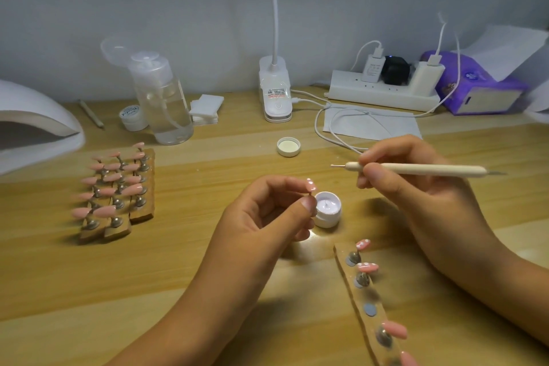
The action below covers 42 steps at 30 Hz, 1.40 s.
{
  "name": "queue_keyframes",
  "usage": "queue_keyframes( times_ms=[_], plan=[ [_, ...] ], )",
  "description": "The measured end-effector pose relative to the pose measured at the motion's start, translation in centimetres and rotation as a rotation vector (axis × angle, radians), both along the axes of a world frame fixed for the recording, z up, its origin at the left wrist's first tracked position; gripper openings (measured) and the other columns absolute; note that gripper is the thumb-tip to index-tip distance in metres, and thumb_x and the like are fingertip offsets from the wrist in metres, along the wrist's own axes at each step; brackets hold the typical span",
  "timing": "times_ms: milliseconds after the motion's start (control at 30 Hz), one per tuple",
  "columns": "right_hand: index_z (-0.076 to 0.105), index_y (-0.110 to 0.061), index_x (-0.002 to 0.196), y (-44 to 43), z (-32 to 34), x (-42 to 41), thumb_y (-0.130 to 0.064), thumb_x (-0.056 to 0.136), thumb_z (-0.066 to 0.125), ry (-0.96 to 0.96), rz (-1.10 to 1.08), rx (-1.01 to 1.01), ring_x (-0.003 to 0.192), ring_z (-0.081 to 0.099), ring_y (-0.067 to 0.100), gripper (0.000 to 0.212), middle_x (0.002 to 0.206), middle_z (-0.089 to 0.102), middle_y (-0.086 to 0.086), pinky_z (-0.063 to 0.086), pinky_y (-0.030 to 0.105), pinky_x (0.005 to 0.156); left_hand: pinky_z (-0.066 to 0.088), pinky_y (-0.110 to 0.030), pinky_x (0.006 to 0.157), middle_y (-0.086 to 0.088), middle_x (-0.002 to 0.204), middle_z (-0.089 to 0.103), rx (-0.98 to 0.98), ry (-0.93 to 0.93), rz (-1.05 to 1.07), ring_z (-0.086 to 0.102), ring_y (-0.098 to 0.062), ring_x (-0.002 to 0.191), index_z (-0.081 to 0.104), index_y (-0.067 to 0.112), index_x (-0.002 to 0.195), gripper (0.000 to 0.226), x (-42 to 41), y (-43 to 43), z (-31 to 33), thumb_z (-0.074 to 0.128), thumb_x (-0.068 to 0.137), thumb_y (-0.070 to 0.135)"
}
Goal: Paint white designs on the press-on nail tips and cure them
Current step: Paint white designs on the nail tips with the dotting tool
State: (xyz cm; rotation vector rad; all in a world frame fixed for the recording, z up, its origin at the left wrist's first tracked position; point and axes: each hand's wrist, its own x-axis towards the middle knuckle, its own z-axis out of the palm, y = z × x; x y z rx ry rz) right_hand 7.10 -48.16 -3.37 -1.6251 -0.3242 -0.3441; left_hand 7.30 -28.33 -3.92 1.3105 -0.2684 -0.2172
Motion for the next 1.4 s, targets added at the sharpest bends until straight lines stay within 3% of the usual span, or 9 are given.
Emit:
queue_keyframes(
  times_ms=[100,333,467,733,1267,1400],
  plan=[
    [0.059,-0.027,0.083,-0.4,-0.2,-0.1,-0.027,0.074,0.075,0.047,0.09,0.16,0.075,0.06,0.011,0.018,0.077,0.06,-0.006,0.052,0.036,0.088,0.05,-0.015,0.064,0.006,0.078,0.07,0.016,-0.015,-0.026,0.062,-0.007,0.07,0.074,0.027,0.083,0.012,-0.1,-0.1,0.1,0.068,0.076,0.02],
    [0.048,-0.02,0.065,0.2,0.4,-0.2,-0.015,0.074,0.057,0.185,0.287,0.39,0.054,0.045,0.008,0.014,0.059,0.047,-0.003,0.057,0.038,0.074,0.051,-0.017,0.065,0.001,0.075,0.071,0.103,-0.035,-0.129,0.064,-0.007,0.069,0.073,0.022,0.079,0.004,-0.5,-0.2,0.0,0.072,0.075,0.022],
    [0.047,-0.019,0.064,0.6,0.6,-0.6,-0.021,0.08,0.06,0.221,0.288,0.371,0.053,0.05,0.007,0.021,0.057,0.048,0.001,0.058,0.034,0.068,0.05,-0.016,0.066,0.0,0.077,0.072,0.121,-0.051,-0.144,0.066,-0.008,0.072,0.073,0.02,0.08,0.008,-0.5,-0.1,-0.2,0.076,0.075,0.025],
    [0.051,-0.019,0.06,0.7,0.8,-0.8,-0.016,0.072,0.065,0.24,0.271,0.376,0.054,0.054,0.006,0.018,0.059,0.051,-0.001,0.058,0.03,0.061,0.05,-0.017,0.067,-0.001,0.079,0.072,0.15,-0.06,-0.15,0.067,-0.009,0.073,0.072,0.02,0.08,0.004,-0.5,-0.1,-0.3,0.073,0.077,0.023],
    [0.052,-0.023,0.061,0.5,0.8,-0.8,-0.02,0.071,0.066,0.243,0.273,0.276,0.057,0.059,0.007,0.017,0.061,0.055,-0.004,0.054,0.025,0.059,0.051,-0.018,0.068,0.002,0.075,0.071,0.153,-0.059,-0.14,0.065,-0.009,0.07,0.071,0.019,0.078,0.004,-0.5,-0.2,-0.2,0.072,0.075,0.022],
    [0.052,-0.02,0.062,0.5,0.7,-0.7,-0.016,0.072,0.065,0.252,0.288,0.362,0.057,0.056,0.007,0.017,0.061,0.053,-0.002,0.057,0.029,0.061,0.052,-0.019,0.069,0.001,0.077,0.071,0.154,-0.058,-0.142,0.066,-0.008,0.072,0.071,0.019,0.079,0.006,-0.5,-0.1,-0.3,0.073,0.075,0.023]
  ],
)
